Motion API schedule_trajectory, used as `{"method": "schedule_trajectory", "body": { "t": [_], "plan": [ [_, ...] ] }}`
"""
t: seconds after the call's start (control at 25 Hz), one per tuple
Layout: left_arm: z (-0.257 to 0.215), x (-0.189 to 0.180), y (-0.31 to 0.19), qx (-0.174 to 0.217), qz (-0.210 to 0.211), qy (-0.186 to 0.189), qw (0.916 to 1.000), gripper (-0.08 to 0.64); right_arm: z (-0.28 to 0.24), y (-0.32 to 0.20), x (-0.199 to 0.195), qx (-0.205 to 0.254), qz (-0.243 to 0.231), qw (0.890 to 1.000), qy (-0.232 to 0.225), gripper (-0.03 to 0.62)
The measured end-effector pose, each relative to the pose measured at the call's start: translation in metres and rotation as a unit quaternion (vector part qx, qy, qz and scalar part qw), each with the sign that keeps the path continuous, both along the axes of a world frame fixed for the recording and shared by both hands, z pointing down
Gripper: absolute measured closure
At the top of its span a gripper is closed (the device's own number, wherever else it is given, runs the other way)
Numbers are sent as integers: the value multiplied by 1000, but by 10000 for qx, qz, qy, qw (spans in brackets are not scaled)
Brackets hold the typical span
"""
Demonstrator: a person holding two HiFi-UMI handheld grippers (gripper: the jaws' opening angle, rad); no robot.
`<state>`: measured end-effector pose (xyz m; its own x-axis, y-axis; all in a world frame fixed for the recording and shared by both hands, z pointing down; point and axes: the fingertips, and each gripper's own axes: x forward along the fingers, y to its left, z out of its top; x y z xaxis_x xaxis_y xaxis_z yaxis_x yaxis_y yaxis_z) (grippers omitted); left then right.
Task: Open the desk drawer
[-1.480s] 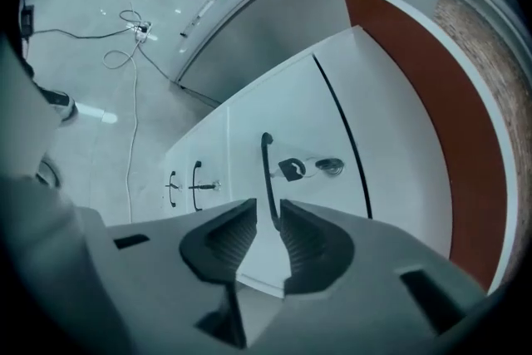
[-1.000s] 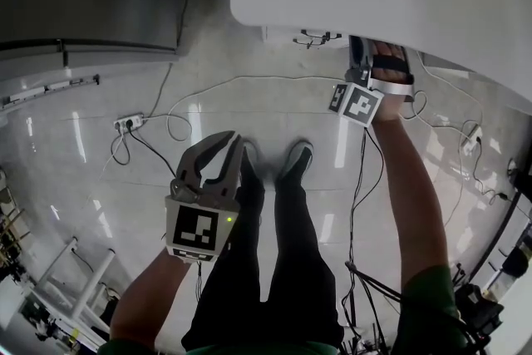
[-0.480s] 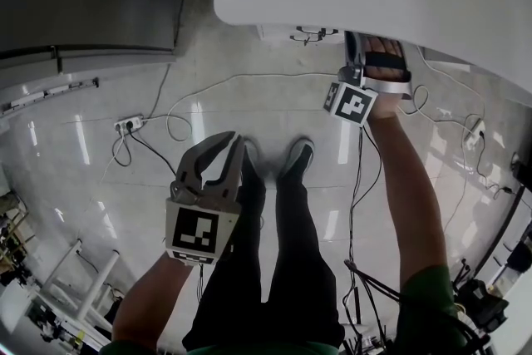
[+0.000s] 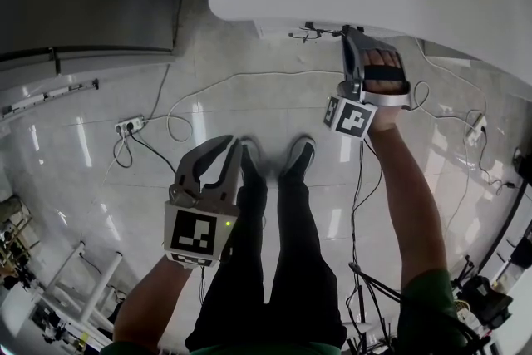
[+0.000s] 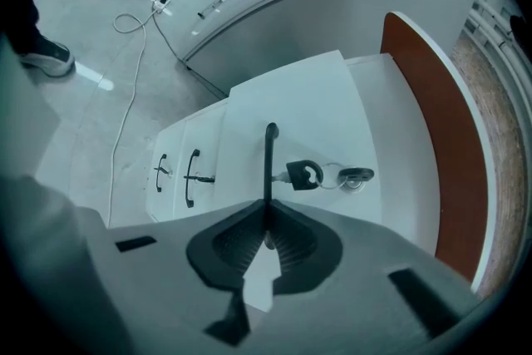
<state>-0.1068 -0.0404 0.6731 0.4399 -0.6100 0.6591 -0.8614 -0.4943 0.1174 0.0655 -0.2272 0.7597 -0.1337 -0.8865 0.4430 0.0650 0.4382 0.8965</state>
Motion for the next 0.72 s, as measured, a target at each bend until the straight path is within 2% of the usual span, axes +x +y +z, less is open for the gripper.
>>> {"method": "schedule_trajectory", "body": {
  "t": [0.72],
  "plan": [
    [-10, 10, 6, 76, 189, 29, 9998, 534, 1, 93, 8, -129, -84, 9998, -132, 575]
  ]
}}
